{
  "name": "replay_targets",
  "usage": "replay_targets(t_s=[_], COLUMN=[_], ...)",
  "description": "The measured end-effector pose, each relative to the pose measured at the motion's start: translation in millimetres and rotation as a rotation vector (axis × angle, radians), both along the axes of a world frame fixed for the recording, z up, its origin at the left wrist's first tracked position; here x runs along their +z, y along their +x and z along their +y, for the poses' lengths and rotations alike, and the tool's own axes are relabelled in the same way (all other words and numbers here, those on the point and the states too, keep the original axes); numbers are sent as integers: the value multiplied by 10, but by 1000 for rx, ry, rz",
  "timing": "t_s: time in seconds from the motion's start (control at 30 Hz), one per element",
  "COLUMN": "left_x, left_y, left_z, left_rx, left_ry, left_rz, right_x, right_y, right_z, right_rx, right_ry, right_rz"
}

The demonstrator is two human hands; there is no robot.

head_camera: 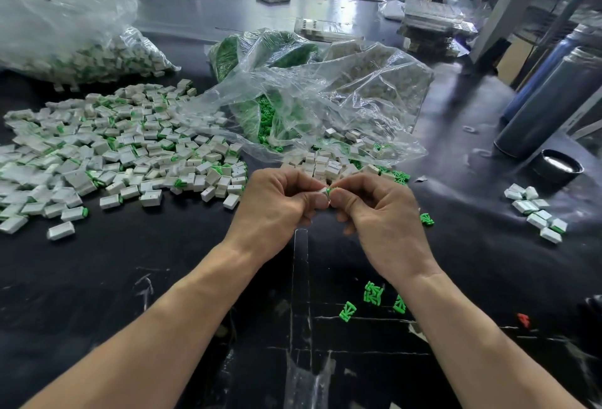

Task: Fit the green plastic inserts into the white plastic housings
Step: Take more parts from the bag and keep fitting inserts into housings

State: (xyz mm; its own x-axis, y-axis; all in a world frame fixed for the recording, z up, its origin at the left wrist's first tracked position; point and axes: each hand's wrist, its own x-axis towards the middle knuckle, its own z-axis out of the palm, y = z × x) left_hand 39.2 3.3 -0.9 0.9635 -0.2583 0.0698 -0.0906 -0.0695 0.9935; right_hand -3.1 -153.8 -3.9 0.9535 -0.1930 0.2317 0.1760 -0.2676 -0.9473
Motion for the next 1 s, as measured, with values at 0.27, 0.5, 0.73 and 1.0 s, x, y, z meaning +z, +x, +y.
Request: replay_targets(t_s=[0.27,0.5,0.73,1.0], left_x=[-5,17,37,30], left_y=[6,11,37,-10], left_z=[24,28,11,-53], left_rx=[-2,-8,-28,-85], left_ry=[-4,-14,-45,-171], left_rz=[-21,-30,-16,15], right_x=[-27,-36,-18,-15], right_y=[-1,-15,-10,7], right_z=[13,63,31,107], right_rx=[-1,-4,-23,75], right_ry=[4,134,193,424], right_rz=[-12,-32,-45,224])
